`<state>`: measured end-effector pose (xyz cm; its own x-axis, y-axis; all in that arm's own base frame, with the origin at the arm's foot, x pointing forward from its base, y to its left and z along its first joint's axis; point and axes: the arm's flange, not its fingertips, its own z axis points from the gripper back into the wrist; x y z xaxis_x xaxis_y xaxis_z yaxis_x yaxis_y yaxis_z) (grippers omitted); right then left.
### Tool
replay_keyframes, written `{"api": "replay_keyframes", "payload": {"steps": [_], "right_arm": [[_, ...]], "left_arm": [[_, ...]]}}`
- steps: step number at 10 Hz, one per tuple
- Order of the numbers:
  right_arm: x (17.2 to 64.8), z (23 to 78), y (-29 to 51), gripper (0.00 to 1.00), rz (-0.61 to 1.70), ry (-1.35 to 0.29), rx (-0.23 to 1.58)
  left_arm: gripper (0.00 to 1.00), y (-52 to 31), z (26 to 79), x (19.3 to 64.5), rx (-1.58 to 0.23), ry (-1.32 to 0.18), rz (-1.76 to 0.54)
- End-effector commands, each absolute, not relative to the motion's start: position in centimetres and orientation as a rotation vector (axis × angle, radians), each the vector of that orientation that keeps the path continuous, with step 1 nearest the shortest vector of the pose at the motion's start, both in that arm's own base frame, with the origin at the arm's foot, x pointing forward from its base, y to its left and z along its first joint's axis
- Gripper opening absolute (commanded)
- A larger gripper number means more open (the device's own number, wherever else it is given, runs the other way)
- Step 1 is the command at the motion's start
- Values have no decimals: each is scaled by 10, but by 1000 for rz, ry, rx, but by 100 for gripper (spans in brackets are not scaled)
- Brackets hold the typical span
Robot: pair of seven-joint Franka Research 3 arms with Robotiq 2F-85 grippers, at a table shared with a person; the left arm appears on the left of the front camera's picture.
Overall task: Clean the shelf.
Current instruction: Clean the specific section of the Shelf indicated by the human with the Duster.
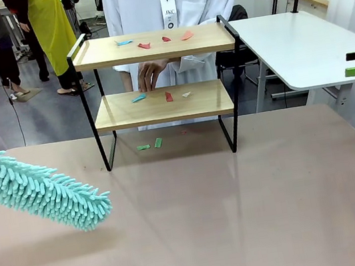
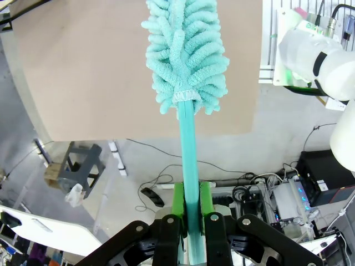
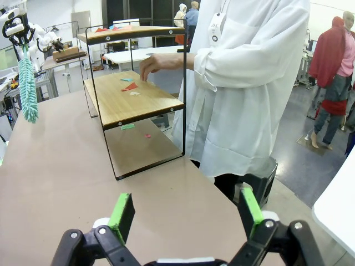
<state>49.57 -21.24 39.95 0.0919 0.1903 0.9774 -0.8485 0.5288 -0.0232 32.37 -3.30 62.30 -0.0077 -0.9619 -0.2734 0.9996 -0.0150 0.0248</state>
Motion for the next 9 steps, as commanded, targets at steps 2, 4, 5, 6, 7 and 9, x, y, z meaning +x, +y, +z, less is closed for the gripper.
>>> {"api": "replay_keyframes", "payload": {"steps": [2,4,5,6,7,9], "right_arm": [[495,402,-210,100,865,-1250,668],[495,402,-210,100,865,-1250,668],[495,402,-210,100,865,-1250,668],[495,402,-210,100,865,-1250,668],[495,402,-210,100,865,-1250,668],[495,402,-210,100,865,-1250,668]], "left_arm": [[13,-31,625,322,248,190,-1573],[13,-41,625,326,154,169,-1590],[13,-54,627,330,45,115,-1627],[13,-71,627,330,-53,82,-1606],[13,-89,627,331,-150,49,-1553],[13,-137,619,323,-336,-35,-1376]]}}
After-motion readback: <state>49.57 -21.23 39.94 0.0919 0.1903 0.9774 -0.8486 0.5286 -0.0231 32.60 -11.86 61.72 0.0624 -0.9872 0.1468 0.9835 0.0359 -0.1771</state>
